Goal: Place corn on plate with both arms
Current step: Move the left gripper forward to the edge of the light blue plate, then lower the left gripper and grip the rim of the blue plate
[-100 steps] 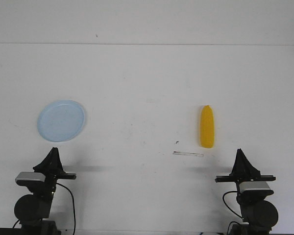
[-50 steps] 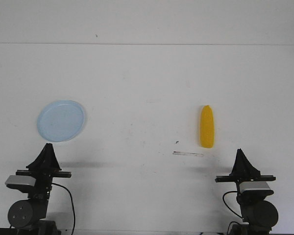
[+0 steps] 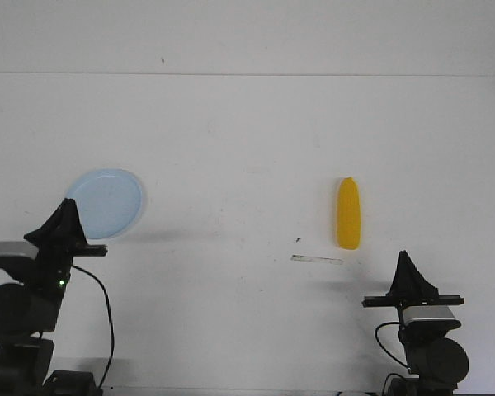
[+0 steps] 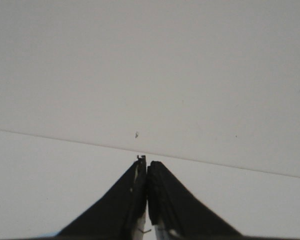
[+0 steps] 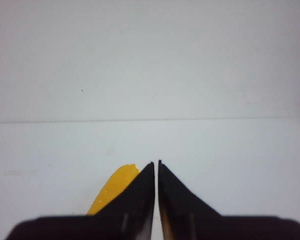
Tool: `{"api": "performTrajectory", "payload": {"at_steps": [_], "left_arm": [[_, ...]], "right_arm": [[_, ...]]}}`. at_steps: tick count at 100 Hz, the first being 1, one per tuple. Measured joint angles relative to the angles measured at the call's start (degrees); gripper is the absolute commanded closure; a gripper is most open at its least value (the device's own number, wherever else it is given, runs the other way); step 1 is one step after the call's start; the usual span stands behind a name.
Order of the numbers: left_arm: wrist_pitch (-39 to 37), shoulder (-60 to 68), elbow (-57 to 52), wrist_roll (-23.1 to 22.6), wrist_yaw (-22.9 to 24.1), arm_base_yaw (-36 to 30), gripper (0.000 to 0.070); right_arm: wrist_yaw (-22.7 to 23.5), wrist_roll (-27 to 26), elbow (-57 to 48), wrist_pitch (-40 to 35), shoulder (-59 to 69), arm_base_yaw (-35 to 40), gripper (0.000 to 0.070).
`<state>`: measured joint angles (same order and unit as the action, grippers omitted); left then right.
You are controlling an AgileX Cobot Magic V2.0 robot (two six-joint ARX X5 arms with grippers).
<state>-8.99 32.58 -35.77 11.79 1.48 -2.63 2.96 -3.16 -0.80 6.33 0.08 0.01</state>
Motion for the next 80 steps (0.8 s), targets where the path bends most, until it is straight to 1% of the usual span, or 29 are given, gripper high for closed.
{"api": "performTrajectory", "payload": {"at_steps": [13,20,30,48,57,70,75,80], "left_arm": [[4.2,11.58,-7.41,-3.26,-0.02,0.0,0.0699],[7.85,18.08,-10.97,-5.27,-0.02,0.0,0.0699],[16.06,26.1,-16.24,-6.78,-0.04,0.0,0.0699],[29.46,36.98,-25.4,-7.5,-0.33,0.11,0.0699],[35.91,42.01,-30.1,-7.02,-2.64,1.62,0.0699],[45.05,48.39,-37.35,-3.3,-6.95,7.13,0.0699],[47.12,49.79,-38.73,-1.27,-9.31,9.42,0.0699],[47.43,50.49,-38.84,0.26,-12.68,11.56,0.0699]], "right_arm": [[0.0,0.0,0.0,0.0,0.0,0.0,0.0689],[0.0,0.0,0.0,0.0,0.0,0.0,0.0688],[0.0,0.0,0.0,0.0,0.0,0.0,0.0688],[0.0,0.0,0.0,0.0,0.0,0.0,0.0688],[0.0,-0.02,0.0,0.0,0.0,0.0,0.0689],[0.0,0.0,0.0,0.0,0.0,0.0,0.0688],[0.0,0.0,0.0,0.0,0.0,0.0,0.0689],[0.0,-0.02,0.0,0.0,0.0,0.0,0.0688]]}}
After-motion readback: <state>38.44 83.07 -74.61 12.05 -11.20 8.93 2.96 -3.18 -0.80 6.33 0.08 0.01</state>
